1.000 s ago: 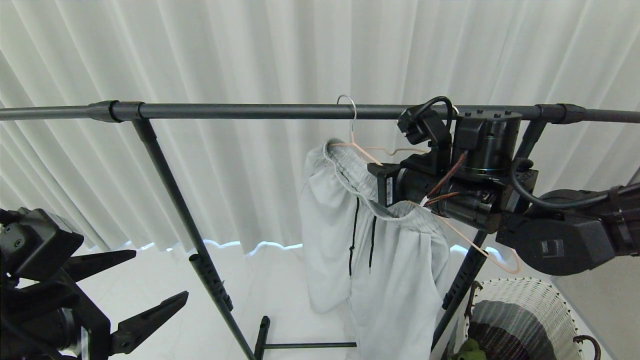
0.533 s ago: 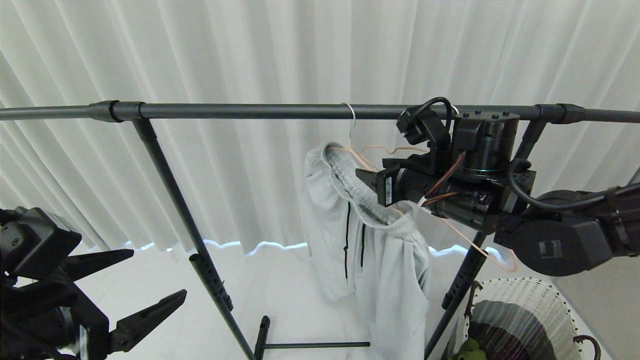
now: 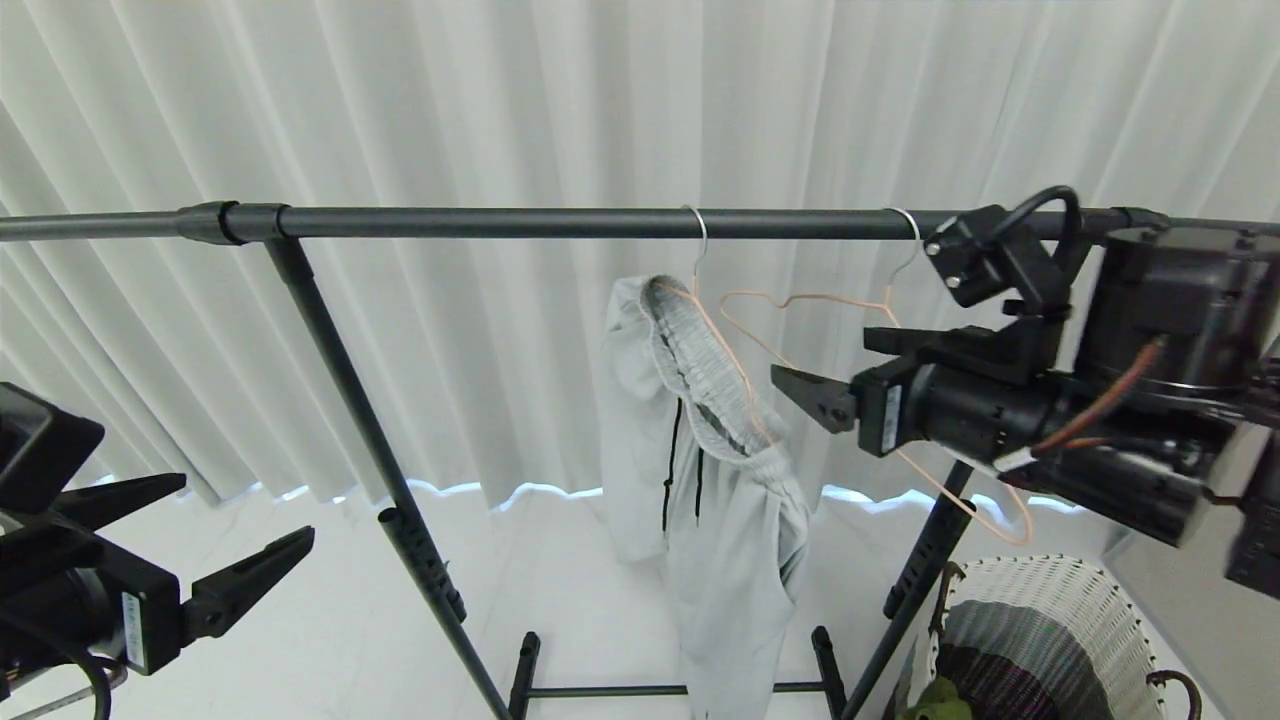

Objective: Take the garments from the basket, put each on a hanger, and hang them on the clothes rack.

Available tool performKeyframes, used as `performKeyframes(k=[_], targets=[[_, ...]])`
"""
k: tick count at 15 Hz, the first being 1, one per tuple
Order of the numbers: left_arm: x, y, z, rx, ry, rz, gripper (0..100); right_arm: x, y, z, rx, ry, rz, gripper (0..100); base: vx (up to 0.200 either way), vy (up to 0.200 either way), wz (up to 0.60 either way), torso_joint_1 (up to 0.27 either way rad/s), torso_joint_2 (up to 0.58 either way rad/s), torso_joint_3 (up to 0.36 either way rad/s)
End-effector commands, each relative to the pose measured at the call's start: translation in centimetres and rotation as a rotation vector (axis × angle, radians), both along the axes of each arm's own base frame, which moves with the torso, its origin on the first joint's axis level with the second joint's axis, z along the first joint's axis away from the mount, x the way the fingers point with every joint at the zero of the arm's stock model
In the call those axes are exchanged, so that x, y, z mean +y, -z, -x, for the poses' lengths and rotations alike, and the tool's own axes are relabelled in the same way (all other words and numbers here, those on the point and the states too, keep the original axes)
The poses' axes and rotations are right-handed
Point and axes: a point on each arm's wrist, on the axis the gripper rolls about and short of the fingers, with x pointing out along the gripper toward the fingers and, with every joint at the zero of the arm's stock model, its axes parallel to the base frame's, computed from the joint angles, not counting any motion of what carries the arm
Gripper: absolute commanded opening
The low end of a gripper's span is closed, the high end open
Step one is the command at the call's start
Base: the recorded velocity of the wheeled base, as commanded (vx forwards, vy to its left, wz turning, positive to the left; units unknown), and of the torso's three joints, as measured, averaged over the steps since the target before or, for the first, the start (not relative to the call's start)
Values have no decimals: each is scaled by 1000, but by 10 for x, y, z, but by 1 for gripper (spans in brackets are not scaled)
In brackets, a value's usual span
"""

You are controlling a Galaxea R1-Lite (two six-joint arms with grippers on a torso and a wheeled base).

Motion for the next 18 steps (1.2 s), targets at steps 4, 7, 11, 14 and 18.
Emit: performKeyframes(k=[4, 7, 11, 14, 18], targets=[[13, 3, -3, 26, -139, -10, 100, -104, -2, 56, -54, 202, 95, 100, -100, 0, 0, 0, 1, 0], [13, 3, -3, 25, -137, -14, 100, -126, 6, 60, 2, 300, 198, 100, -200, 0, 0, 6, 2, -1], [12, 3, -1, 18, -136, -19, 100, -152, 23, 58, 49, 449, 285, 100, -200, 0, 0, -5, 0, 5], [12, 2, 1, -3, -137, -20, 100, -181, 29, 61, 33, 600, 419, 100, -200, 0, 0, 1, 2, 4], [8, 23, 24, -2, -107, -98, 100, -196, 28, 64, 36, 698, 447, 100, 0, 0, 0, 0, 0, 0]])
